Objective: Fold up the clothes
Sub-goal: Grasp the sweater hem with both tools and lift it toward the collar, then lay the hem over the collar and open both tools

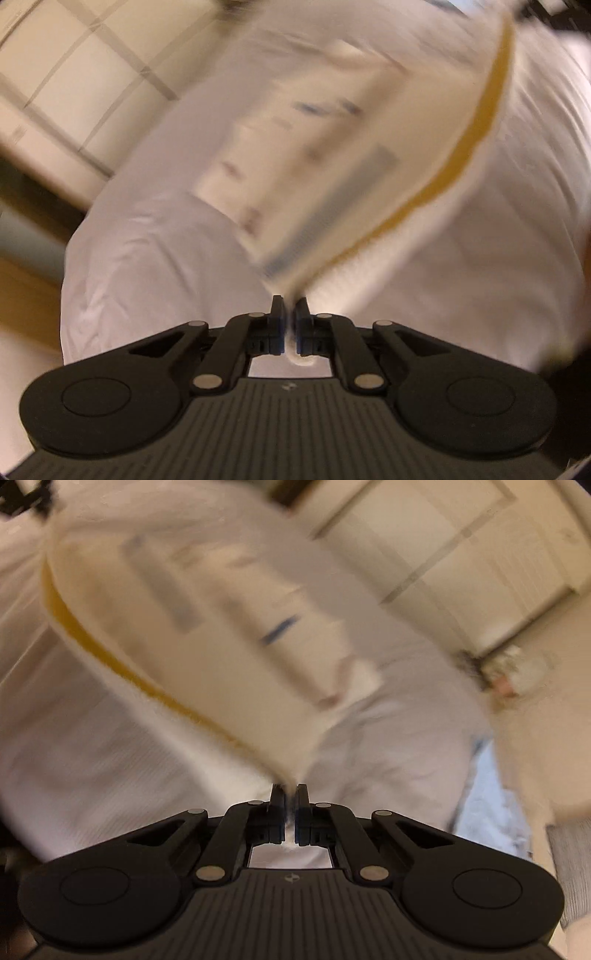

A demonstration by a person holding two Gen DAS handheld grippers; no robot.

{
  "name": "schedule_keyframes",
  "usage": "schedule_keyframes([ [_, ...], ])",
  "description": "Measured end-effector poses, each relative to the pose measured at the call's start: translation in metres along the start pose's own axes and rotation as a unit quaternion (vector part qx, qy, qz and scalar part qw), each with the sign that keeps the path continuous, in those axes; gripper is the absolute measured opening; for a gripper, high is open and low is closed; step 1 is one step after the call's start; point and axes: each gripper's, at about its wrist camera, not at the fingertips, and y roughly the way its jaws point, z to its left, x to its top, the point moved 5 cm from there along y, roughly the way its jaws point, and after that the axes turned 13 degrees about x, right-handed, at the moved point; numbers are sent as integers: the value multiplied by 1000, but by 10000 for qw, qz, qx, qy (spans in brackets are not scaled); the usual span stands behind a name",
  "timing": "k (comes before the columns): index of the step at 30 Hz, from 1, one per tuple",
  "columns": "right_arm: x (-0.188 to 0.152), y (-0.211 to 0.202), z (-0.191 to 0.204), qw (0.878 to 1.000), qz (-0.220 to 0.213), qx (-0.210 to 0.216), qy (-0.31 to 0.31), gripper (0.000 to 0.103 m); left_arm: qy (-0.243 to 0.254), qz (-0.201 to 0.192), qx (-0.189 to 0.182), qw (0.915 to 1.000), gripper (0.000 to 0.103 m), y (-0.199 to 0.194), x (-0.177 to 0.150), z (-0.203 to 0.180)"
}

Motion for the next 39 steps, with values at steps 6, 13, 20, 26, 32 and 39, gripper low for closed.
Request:
schedule_keyframes([
  [6, 75, 63, -78, 9890, -289, -868, 1158, 30, -1728, 357, -114, 9842, 23, 94, 64, 66],
  [13, 76, 115, -132, 9441, -70, -91, 3294, 49, -3422, 1548, -1344, 9170, 32, 166, 31, 92],
  [20, 32, 134, -122, 8542, 241, 1168, 5060, 48, -4152, 2192, -2371, 8505, 38, 191, -2, 66],
  [26, 31, 157, -112, 8469, 518, 1410, 5101, 51, -3980, 2326, -2246, 8585, 33, 207, -2, 49],
  [32, 24, 188, -104, 8505, 953, 1670, 4896, 17, -3652, 2329, -2115, 8761, 9, 200, 2, 38],
  [39, 63, 135, -117, 8984, 260, 1497, 4121, 8, -4190, 1518, -1685, 8792, 7, 174, 35, 83],
])
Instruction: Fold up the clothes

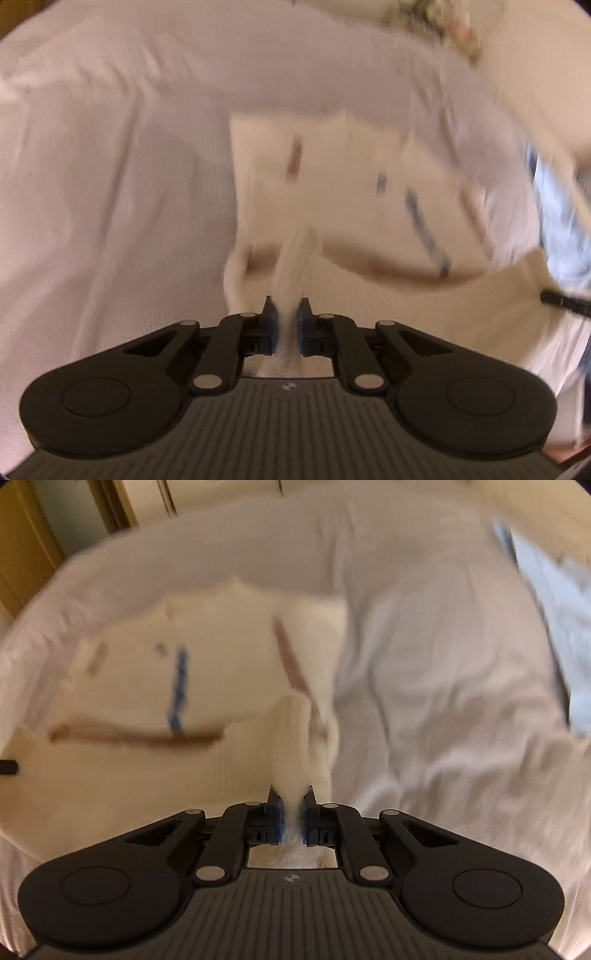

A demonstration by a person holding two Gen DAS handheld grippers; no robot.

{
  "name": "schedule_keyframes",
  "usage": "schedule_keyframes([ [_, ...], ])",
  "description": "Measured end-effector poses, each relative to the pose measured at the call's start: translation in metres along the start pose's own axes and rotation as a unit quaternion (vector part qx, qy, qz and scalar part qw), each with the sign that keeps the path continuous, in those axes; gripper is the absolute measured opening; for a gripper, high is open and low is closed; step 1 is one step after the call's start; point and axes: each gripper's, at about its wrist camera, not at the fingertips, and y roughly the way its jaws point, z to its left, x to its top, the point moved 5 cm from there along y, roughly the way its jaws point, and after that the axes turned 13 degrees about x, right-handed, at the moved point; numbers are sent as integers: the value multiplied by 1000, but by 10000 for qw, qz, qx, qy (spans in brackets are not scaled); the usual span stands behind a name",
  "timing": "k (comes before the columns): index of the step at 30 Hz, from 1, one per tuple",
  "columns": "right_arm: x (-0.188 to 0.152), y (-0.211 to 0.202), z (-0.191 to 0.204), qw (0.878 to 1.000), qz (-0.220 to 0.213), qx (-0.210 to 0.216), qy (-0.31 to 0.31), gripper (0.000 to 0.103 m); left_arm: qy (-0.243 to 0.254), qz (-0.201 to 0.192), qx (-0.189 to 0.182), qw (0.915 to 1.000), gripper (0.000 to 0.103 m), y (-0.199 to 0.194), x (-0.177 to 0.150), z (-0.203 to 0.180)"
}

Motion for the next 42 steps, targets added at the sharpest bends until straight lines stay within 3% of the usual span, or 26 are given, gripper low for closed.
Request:
schedule_keyframes([
  [4, 50, -24, -3, 9960, -865, -9, -215, 8, -254, -965, 13, 9950, 8, -16, 61, -4],
  [8, 105, -17, -14, 9889, -1464, 5, -234, 8, -23, -1560, 30, 9878, 8, -1, 123, -21],
  [12, 153, 14, -26, 9852, -1687, 2, -313, 8, 289, -1804, 201, 9830, 8, 35, 165, -34],
  [17, 190, 66, -41, 9863, -1611, -9, -367, 8, 397, -1513, 469, 9866, 11, 104, 185, -36],
  [22, 188, 144, -68, 9952, -925, -294, -114, 10, 626, -771, 1073, 9892, 17, 184, 173, -38],
  [23, 184, 160, -76, 9967, -690, -419, 34, 17, 622, -627, 1189, 9890, 21, 194, 170, -35],
  [24, 178, 172, -82, 9974, -476, -517, 188, 30, 573, -547, 1259, 9889, 27, 198, 167, -30],
  [25, 173, 181, -88, 9972, -318, -597, 327, 34, 473, -522, 1287, 9892, 33, 198, 165, -24],
  [26, 169, 180, -90, 9965, -351, -632, 417, 36, 313, -553, 1269, 9899, 33, 192, 165, -18],
  [28, 164, 166, -93, 9940, -530, -748, 595, 52, 61, -540, 1274, 9904, 30, 173, 163, -8],
  [31, 149, 133, -88, 9914, -719, -730, 814, 54, -107, -500, 1023, 9934, 32, 136, 148, 3],
  [36, 92, 77, -86, 9838, -664, -433, 1606, 54, -554, 191, 645, 9962, 34, 91, 82, 23],
  [38, 57, 59, -84, 9758, -592, -207, 2096, 54, -940, 539, 487, 9929, 41, 78, 52, 32],
  [42, 14, 54, -85, 9518, -727, 205, 2973, 54, -1724, 883, 165, 9809, 43, 73, 10, 43],
])
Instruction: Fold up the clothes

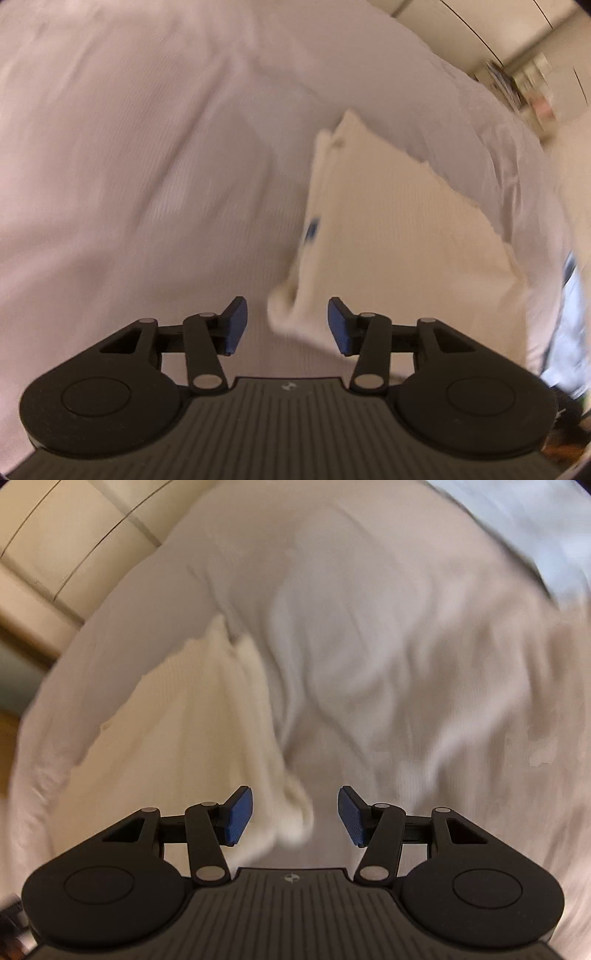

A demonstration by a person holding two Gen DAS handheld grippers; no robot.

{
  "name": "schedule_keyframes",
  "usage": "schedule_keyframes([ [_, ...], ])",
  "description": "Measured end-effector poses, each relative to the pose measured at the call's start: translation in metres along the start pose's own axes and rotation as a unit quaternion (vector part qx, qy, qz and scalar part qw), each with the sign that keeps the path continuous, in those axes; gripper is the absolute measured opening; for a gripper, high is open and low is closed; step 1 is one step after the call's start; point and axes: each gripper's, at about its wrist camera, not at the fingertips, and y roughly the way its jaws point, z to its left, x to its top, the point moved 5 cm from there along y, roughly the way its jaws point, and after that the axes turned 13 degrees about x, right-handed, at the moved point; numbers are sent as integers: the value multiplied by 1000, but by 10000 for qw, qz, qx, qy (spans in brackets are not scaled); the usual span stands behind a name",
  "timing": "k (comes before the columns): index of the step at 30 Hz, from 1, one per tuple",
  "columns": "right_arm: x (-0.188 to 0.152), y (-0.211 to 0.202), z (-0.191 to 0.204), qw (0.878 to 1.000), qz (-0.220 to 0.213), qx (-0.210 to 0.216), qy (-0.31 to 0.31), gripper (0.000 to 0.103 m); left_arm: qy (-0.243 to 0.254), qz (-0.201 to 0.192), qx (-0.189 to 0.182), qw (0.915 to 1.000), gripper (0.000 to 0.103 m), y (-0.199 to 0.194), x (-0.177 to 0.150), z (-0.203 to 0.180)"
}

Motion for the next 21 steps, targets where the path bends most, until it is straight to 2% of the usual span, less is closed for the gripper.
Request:
schedule_keyframes([
  [3, -19, -2, -15, 9975, -87, 274, 639, 54, -210, 37, -265, 9994, 43, 11, -9, 2],
  [4, -19, 2, -16, 9971, -146, 309, 682, 54, -232, 10, -327, 9992, 43, 16, -8, 0],
  [6, -17, 10, -16, 9964, -226, 366, 736, 54, -358, 9, -577, 9977, 35, 29, -3, -1],
  [7, -15, 14, -15, 9963, -231, 393, 726, 37, -401, 27, -609, 9973, 19, 32, 0, -1],
  [8, -12, 15, -12, 9971, -210, 368, 638, 20, -371, 23, -616, 9974, 17, 35, 3, -1],
  [9, -10, 15, -10, 9977, -188, 344, 550, 18, -267, -6, -606, 9978, 17, 35, 5, -2],
  [11, -4, 16, -4, 9988, -154, 304, 345, 15, 271, -213, -562, 9978, 15, 22, 9, -9],
  [13, 4, 7, 10, 9993, -183, 336, -35, 14, 835, -447, -519, 9941, 15, 9, 15, -18],
  [15, 7, 0, 14, 9988, -242, 396, -137, 13, 1268, -617, -419, 9891, 16, 4, 18, -25],
  [18, 3, 8, -2, 9997, -225, 107, 58, 12, 1600, -316, 17, 9866, 18, 34, 10, -21],
  [20, -2, 22, -18, 9990, -111, -123, 424, 13, 1743, -245, 192, 9842, 22, 43, 7, -21],
  [21, -3, 27, -23, 9981, -102, -202, 575, 18, 1795, -253, 246, 9831, 24, 44, 6, -21],
])
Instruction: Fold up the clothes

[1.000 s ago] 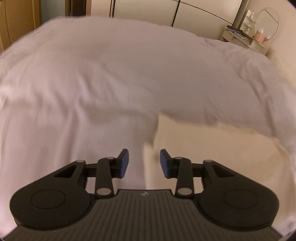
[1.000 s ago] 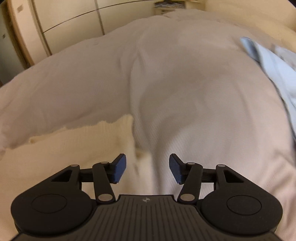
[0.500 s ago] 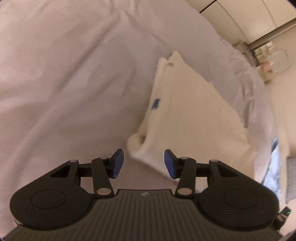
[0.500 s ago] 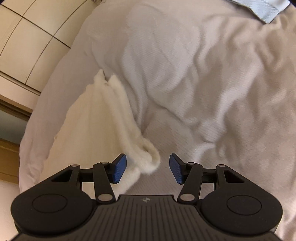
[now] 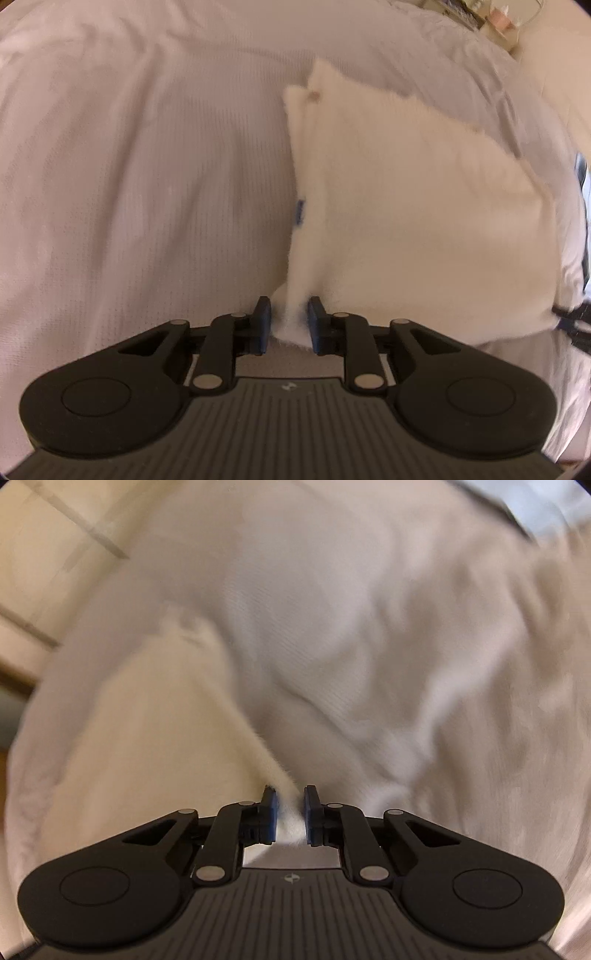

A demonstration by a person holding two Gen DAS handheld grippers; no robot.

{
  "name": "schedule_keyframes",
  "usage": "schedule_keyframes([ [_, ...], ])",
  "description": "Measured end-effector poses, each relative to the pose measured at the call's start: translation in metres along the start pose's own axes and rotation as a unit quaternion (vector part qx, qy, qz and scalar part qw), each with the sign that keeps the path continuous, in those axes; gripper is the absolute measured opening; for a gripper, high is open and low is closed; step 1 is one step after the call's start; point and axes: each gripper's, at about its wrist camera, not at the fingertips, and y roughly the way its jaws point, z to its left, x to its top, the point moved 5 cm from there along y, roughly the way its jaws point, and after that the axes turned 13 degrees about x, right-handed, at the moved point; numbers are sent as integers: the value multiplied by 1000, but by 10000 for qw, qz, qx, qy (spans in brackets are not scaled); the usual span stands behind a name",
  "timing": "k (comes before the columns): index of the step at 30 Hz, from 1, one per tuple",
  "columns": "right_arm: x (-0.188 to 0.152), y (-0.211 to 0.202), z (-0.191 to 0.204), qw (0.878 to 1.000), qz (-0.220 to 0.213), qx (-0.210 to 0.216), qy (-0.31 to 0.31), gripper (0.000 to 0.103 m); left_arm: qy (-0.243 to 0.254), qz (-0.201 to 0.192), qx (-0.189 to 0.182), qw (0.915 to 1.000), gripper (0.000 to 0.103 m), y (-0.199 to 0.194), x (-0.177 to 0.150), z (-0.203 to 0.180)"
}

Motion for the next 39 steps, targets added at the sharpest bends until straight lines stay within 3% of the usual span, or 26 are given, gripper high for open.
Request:
schedule_keyframes([
  [2, -1, 8, -8, 9995, -1, -176, 246, 21, -6, -89, 113, 9999, 31, -9, 1, 3],
  [4, 2, -3, 1, 9989, -121, -448, 101, 38, -141, -67, 294, 9994, 33, -20, 3, 8],
  [7, 2, -25, 18, 9942, -423, -951, -285, 40, 1, 18, 831, 9965, 25, -32, 4, 7],
  [9, -2, -37, 33, 9907, -615, -1067, -572, 41, 95, 42, 820, 9966, 25, -40, 5, -3],
  [11, -8, -42, 45, 9903, -684, -906, -798, 41, 122, 70, 634, 9979, 26, -41, 6, -15],
  [15, -23, -18, 64, 9904, -282, -451, -1277, 39, 366, 338, 983, 9939, 26, -22, 2, -34],
  [16, -23, -7, 61, 9903, -193, -480, -1292, 35, 398, 395, 1077, 9926, 26, -18, 2, -36],
  [18, -21, 3, 48, 9912, -122, -667, -1136, 29, 479, 395, 1185, 9910, 26, -15, 3, -40],
  [21, -11, 0, 30, 9921, -233, -900, -844, 31, 589, 269, 1208, 9906, 26, -21, 5, -45],
  [26, -9, -25, 30, 9936, -369, -785, -731, 31, 754, 103, 1053, 9915, 27, -35, 2, -47],
  [28, -15, -37, 32, 9968, -415, -528, -425, 37, 1249, -123, 977, 9873, 33, -41, -6, -52],
  [29, -19, -43, 30, 9983, -450, -319, -183, 40, 1651, -295, 983, 9809, 36, -45, -13, -57],
  [30, -25, -49, 28, 9987, -490, -67, 134, 49, 2149, -503, 1048, 9697, 38, -47, -23, -61],
  [32, -39, -56, 21, 9932, -540, 540, 877, 54, 3142, -908, 1198, 9374, 38, -51, -43, -71],
  [34, -53, -56, 11, 9785, -592, 1065, 1663, 54, 4145, -1325, 1487, 8880, 40, -47, -67, -81],
  [37, -63, -46, 1, 9583, -720, 1435, 2366, 55, 5238, -1902, 1817, 8103, 46, -33, -94, -89],
  [39, -63, -34, -2, 9505, -814, 1566, 2558, 55, 5615, -2142, 1924, 7758, 47, -22, -102, -90],
])
